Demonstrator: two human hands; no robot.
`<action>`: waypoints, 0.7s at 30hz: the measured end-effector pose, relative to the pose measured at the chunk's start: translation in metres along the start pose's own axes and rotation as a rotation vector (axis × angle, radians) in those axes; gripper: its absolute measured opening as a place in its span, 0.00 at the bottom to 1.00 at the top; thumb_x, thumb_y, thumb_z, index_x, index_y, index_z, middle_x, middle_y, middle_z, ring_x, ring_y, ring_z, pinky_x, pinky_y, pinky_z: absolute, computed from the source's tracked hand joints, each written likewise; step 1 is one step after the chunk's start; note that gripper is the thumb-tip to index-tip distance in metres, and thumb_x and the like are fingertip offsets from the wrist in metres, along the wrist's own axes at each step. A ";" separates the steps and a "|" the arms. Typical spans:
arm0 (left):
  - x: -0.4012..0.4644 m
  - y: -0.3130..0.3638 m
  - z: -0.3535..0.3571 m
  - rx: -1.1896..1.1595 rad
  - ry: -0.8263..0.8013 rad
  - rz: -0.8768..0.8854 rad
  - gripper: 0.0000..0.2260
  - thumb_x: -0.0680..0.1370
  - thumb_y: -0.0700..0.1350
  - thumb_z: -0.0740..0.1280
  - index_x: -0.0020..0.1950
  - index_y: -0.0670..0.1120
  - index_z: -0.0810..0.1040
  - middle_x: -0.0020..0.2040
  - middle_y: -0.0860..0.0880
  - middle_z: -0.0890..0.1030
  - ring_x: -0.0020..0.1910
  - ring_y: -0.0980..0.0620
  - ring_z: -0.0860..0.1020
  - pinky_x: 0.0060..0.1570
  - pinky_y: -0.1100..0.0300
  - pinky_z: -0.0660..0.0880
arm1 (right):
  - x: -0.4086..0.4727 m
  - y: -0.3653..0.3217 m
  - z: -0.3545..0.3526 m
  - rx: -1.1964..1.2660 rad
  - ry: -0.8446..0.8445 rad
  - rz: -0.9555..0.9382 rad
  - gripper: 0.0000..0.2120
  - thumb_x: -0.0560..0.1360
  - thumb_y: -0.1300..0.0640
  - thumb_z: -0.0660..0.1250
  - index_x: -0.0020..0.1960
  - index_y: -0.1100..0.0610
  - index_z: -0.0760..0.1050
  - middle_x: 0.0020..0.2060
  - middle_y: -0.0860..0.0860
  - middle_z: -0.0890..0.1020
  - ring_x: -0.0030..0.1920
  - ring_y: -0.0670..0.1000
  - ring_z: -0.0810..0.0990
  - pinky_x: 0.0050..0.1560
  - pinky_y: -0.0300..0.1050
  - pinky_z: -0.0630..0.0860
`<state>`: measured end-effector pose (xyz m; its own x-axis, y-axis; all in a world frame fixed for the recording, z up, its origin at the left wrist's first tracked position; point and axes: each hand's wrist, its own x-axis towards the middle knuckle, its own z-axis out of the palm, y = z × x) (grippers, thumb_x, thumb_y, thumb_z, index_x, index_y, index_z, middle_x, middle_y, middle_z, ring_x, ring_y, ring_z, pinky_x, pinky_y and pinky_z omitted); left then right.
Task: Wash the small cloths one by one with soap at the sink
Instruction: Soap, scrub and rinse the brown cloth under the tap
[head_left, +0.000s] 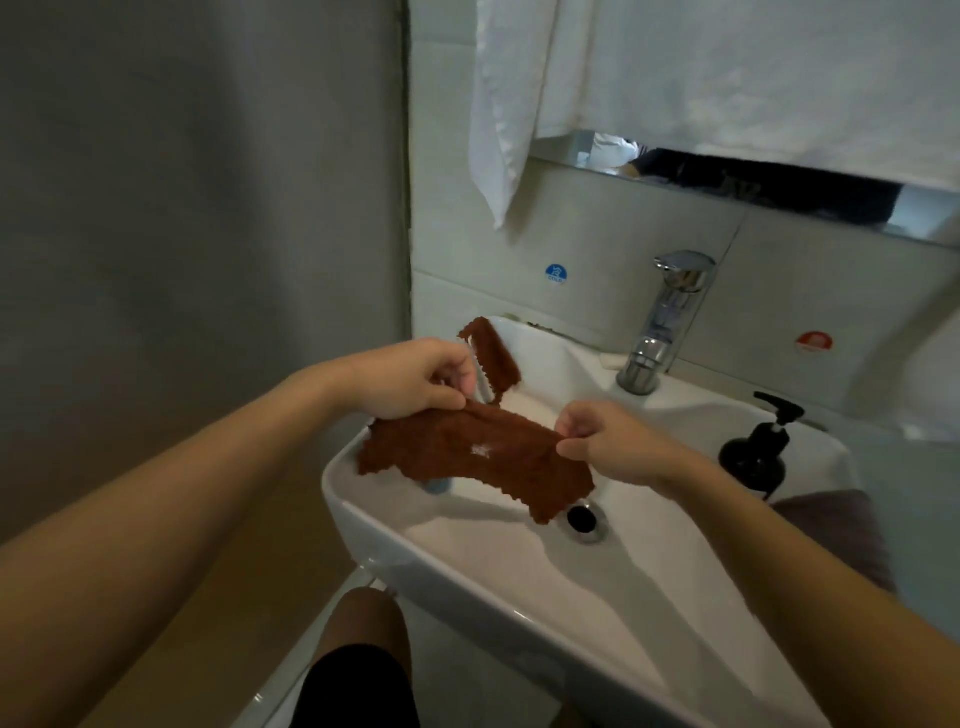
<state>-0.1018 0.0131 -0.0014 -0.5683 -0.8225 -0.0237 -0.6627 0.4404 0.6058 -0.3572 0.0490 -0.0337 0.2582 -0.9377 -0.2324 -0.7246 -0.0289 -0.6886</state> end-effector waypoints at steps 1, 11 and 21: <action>0.006 0.004 0.010 -0.003 -0.034 0.011 0.06 0.78 0.41 0.70 0.46 0.52 0.76 0.44 0.55 0.79 0.42 0.59 0.75 0.43 0.69 0.72 | -0.011 0.008 -0.008 0.003 -0.045 0.021 0.08 0.77 0.64 0.65 0.42 0.53 0.73 0.36 0.49 0.76 0.38 0.48 0.74 0.40 0.41 0.71; 0.067 0.007 0.106 -0.165 -0.359 -0.090 0.14 0.72 0.33 0.71 0.50 0.50 0.76 0.47 0.51 0.81 0.45 0.53 0.78 0.46 0.60 0.76 | -0.045 0.100 -0.023 -0.170 -0.147 0.294 0.07 0.79 0.57 0.64 0.44 0.50 0.74 0.42 0.47 0.79 0.42 0.47 0.77 0.42 0.40 0.74; 0.081 -0.008 0.130 0.453 -0.154 0.079 0.12 0.74 0.51 0.74 0.55 0.55 0.78 0.51 0.54 0.73 0.54 0.52 0.71 0.52 0.57 0.70 | -0.049 0.108 0.021 -0.705 0.108 0.139 0.20 0.77 0.43 0.65 0.61 0.56 0.70 0.56 0.53 0.72 0.58 0.56 0.71 0.55 0.52 0.73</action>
<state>-0.2063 -0.0097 -0.1117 -0.6685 -0.7324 -0.1292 -0.7407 0.6402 0.2036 -0.4347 0.0993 -0.1113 0.0958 -0.9769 -0.1909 -0.9951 -0.0894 -0.0423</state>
